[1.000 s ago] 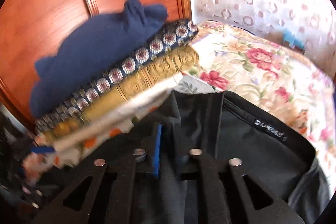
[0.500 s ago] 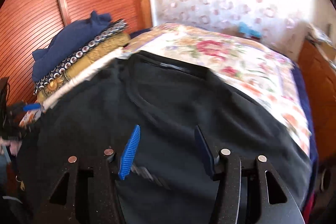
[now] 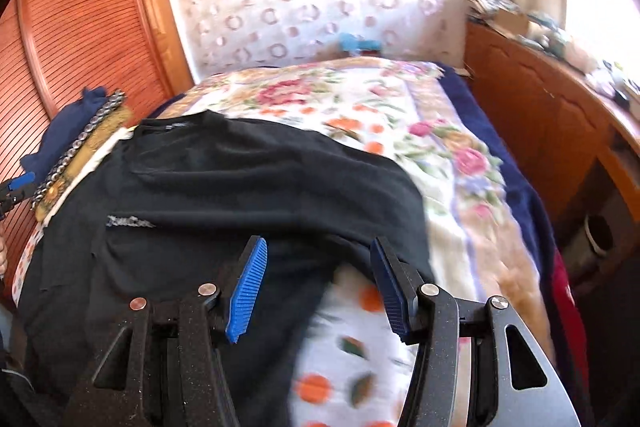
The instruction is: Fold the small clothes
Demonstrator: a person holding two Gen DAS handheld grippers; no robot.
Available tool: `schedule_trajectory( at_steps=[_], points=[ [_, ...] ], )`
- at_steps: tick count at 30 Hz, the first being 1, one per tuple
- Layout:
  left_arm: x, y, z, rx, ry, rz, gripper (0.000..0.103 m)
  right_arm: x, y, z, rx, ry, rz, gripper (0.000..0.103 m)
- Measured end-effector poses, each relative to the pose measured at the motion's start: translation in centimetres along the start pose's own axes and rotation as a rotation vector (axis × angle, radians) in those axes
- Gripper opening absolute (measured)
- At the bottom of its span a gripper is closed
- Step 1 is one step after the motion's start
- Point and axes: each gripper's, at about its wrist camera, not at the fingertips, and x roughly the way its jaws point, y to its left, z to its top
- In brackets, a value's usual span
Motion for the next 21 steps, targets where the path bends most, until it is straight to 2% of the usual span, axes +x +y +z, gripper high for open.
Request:
schedule_trajectory(
  at_steps=[6,14,21],
  points=[
    [5.0,-5.3,0.8,0.072,0.067,-0.099,0.079,0.9,-2.9,-0.6,0.042,0.04,-0.019,0.056],
    [9.8,-9.6,-0.8,0.137,0.199,-0.144,0.079,1.0,-3.5,1.3,0.05,0.086,0.004,0.055],
    [10.4,-10.5,-1.7,0.164,0.21,-0.119,0.08,2.6,-4.6,1.4,0.098,0.08,0.063,0.03]
  ],
)
